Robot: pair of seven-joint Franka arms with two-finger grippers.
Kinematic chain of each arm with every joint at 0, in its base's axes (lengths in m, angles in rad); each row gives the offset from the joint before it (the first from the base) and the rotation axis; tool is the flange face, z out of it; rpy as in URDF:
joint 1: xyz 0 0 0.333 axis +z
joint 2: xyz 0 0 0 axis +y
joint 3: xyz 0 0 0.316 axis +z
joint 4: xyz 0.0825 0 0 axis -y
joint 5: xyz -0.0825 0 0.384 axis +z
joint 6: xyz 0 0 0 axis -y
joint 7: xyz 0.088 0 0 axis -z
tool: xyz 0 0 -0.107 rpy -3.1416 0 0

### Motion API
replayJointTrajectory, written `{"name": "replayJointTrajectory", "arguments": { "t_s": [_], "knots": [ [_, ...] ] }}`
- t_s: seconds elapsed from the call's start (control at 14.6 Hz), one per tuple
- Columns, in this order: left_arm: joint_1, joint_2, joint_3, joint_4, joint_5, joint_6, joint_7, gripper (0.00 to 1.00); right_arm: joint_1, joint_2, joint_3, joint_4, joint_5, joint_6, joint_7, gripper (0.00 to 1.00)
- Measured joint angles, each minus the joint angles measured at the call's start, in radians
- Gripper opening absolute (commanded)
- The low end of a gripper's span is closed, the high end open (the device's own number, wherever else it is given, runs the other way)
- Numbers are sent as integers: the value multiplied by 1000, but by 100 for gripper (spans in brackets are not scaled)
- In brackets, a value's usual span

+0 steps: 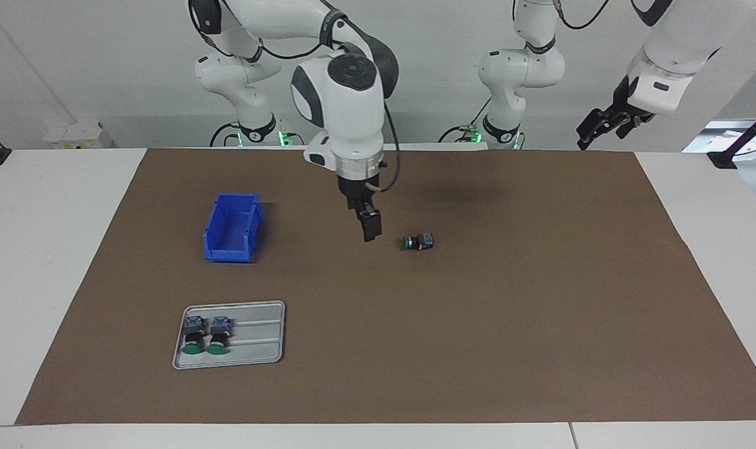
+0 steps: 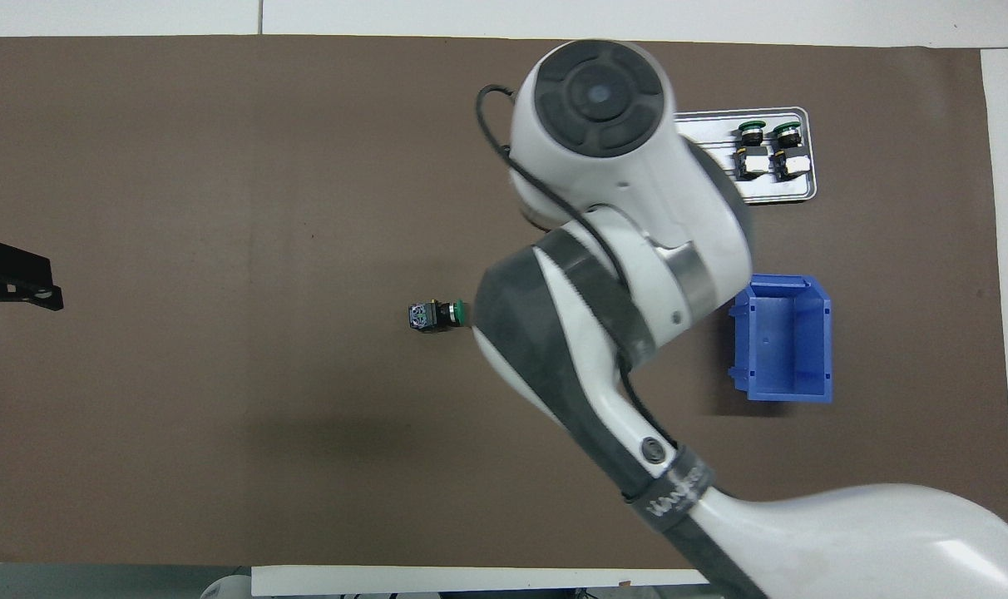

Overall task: Place and press button with both arms
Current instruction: 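Withdraw the right gripper while the left gripper reaches toward the button, then move the left gripper toward the green-topped button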

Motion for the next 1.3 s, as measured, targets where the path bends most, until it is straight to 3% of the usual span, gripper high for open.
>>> {"name": "replayJointTrajectory", "arguments": {
  "t_s": [0.48,0.75,1.02,1.3],
  "knots": [
    [-159,3,-11,-122,-25,134,-423,100,-224,-161,0,-3,18,-284,-705,99],
    [-271,9,-15,-210,-34,258,-617,96,-331,-235,-1,-20,21,-341,-1167,99],
    [-349,59,-16,-238,-87,351,-845,96,-349,-268,1,-64,21,-363,-1322,99],
    [-416,157,-17,-243,-90,460,-1082,96,-452,-322,-1,-139,21,-369,-1476,99]
  ]
}}
